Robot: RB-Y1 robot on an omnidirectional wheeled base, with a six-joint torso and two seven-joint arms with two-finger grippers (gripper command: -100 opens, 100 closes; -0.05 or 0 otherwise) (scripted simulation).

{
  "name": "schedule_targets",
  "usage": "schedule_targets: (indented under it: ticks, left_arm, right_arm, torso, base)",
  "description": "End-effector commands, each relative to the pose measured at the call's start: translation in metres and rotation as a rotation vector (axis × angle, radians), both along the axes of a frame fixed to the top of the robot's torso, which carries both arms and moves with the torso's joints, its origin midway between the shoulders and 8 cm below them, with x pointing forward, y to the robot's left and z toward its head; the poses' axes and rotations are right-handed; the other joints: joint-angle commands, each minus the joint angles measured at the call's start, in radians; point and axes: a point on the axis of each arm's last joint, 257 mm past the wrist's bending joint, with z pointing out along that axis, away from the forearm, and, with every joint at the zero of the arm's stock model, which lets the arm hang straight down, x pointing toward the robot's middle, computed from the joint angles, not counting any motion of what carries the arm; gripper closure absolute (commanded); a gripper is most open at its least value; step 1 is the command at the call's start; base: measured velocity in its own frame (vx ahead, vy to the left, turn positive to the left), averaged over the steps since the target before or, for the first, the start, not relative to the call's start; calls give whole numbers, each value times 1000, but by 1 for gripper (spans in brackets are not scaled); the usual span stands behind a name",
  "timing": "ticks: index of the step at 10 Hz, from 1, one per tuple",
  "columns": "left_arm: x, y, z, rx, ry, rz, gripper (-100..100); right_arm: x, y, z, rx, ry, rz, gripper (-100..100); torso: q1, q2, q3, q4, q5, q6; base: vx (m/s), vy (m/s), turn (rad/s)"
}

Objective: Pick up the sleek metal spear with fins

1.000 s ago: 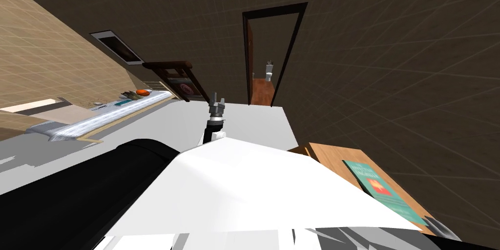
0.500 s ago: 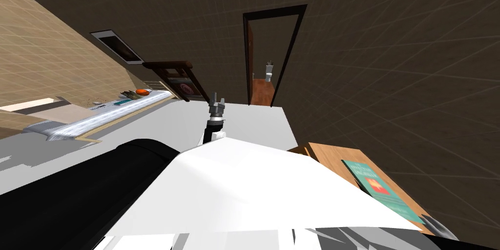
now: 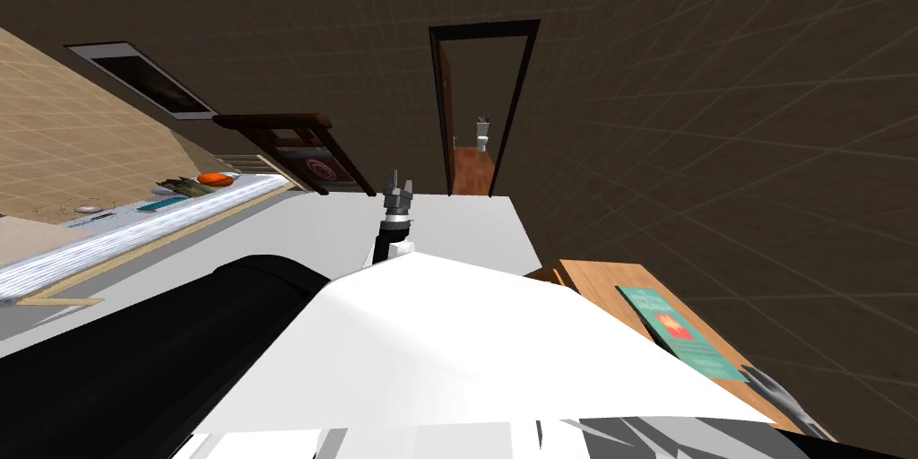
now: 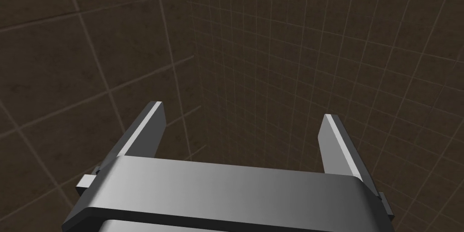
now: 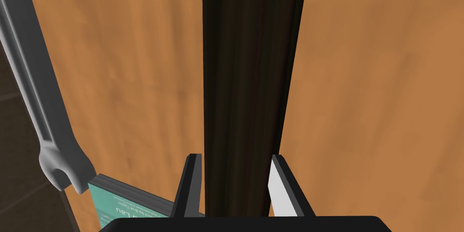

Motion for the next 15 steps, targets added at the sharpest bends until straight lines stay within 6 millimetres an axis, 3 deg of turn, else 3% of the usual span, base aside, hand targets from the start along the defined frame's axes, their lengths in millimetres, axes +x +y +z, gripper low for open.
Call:
schedule_targets:
  ticks: [1, 3, 4, 5, 6, 9, 10, 12, 13, 15]
  left_arm:
    - [0, 0, 0, 0, 0, 0, 0]
    - [0, 0, 0, 0, 0, 0, 0]
    - [0, 0, 0, 0, 0, 0, 0]
    - [0, 0, 0, 0, 0, 0, 0]
    - [0, 0, 0, 0, 0, 0, 0]
    - [0, 0, 0, 0, 0, 0, 0]
    - [0, 0, 0, 0, 0, 0, 0]
    - [0, 0, 0, 0, 0, 0, 0]
    - [0, 0, 0, 0, 0, 0, 0]
    - [0, 0, 0, 0, 0, 0, 0]
  right_arm:
    - [20, -4, 0, 3, -19, 66, 100]
    - [12, -15, 7, -10, -8, 58, 100]
    - [30, -12, 2, 7, -24, 116, 100]
    - [22, -25, 11, -16, -11, 104, 100]
    - [39, -20, 6, 0, -24, 158, 100]
    - [29, -32, 14, -20, -10, 146, 100]
    - [43, -29, 10, -6, -19, 195, 100]
    - [34, -39, 17, -22, -6, 183, 100]
    - [47, -33, 12, 0, -15, 231, 100]
    - [37, -44, 20, -22, 0, 215, 100]
  torso:
    - [0, 0, 0, 0, 0, 0]
    - [-1, 0, 0, 0, 0, -1]
    - [0, 2, 1, 0, 1, -1]
    - [0, 0, 0, 0, 1, 0]
    - [1, 1, 0, 0, 2, 0]
    - [2, 3, 2, 0, 3, -1]
    - [0, 6, 3, 1, 3, -1]
    - [2, 3, 1, 0, 2, 0]
    - [2, 4, 2, 1, 3, -1]
    - [3, 2, 1, 0, 3, 0]
  base:
    - [121, -1, -242]
    - [78, 14, -59]
    - [108, 12, -230]
    - [102, 20, -144]
    - [115, 25, -253]
    - [46, 21, -43]
    - [73, 9, -238]
    - [64, 22, -89]
    - [86, 27, -228]
    - [68, 23, -83]
